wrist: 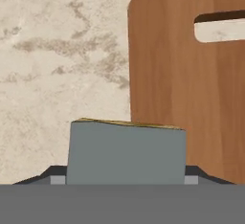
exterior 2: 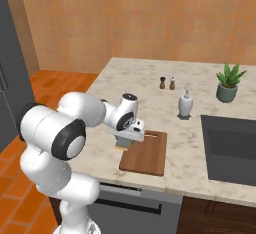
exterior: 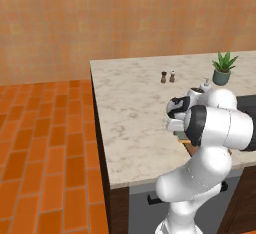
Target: Pick up the sponge from the counter and clean the cutting board by briefly scrubbing or pressing down on the cutting board. Once finished, release the sponge.
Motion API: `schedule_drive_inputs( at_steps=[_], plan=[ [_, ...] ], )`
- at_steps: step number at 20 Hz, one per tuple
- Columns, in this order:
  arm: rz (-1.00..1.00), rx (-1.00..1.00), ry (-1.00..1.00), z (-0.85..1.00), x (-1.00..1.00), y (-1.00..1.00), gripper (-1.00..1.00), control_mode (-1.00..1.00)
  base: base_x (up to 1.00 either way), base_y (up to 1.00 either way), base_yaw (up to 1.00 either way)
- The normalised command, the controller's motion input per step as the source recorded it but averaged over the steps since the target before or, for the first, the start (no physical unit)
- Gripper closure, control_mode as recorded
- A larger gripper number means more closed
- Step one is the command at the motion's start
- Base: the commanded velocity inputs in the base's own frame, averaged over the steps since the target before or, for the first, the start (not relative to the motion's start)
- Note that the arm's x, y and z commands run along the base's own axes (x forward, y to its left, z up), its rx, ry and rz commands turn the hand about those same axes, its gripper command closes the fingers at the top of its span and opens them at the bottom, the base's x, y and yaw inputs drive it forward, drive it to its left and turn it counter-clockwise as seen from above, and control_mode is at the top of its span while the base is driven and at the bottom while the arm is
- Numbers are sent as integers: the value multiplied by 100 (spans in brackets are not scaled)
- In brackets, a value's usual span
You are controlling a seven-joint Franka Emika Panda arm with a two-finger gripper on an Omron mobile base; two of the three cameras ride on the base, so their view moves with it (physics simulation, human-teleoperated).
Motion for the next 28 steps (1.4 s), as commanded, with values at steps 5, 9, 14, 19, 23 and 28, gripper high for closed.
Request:
schedule_drive_inputs(
  at_steps=[5, 9, 14, 19, 23, 28],
  plan=[
    [6, 2, 0, -3, 42, -27, 100, -100, 0, 0, 0],
    [3, -1, 0, -12, 65, 0, 100, -100, 0, 0, 0],
    [0, 0, -3, -7, 8, -12, 100, -100, 0, 0, 0],
    [6, 0, -1, -37, 7, 2, 100, -100, 0, 0, 0],
    [0, 0, 0, -26, 6, -1, 100, -100, 0, 0, 0],
    [0, 1, -1, -10, -8, -14, 100, -100, 0, 0, 0]
  ],
)
